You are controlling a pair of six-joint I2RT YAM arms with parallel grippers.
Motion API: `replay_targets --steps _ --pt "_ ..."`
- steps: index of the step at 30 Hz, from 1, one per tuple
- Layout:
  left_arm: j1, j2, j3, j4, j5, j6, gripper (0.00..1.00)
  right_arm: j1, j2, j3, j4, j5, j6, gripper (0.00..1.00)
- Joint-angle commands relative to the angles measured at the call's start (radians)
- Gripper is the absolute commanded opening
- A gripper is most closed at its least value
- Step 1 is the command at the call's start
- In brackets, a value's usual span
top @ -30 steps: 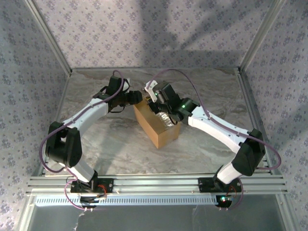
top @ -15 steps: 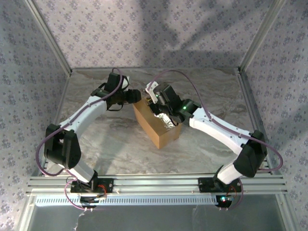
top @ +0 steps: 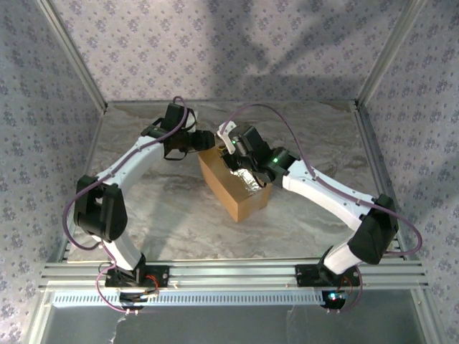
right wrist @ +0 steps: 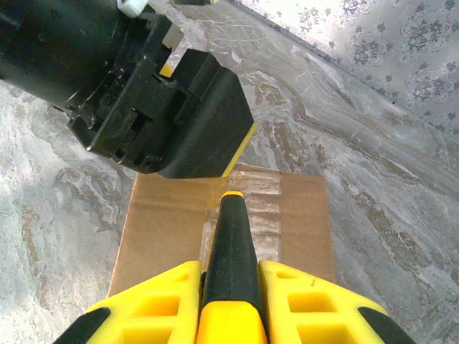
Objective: Unpack the express box
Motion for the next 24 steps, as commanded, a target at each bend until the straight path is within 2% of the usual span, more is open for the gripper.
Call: replay_targets --steps 1,24 --pt "-0.005 0.01 0.027 -0.025 0.029 0.02 0.55 0.006 -0.002 0.004 -0.118 0.0 0.016 0.0" --pt "-0.02 0.06 0.01 -0.028 0.044 0.018 0.55 0.017 -0.004 0.008 -0.132 0.01 0.01 0.0"
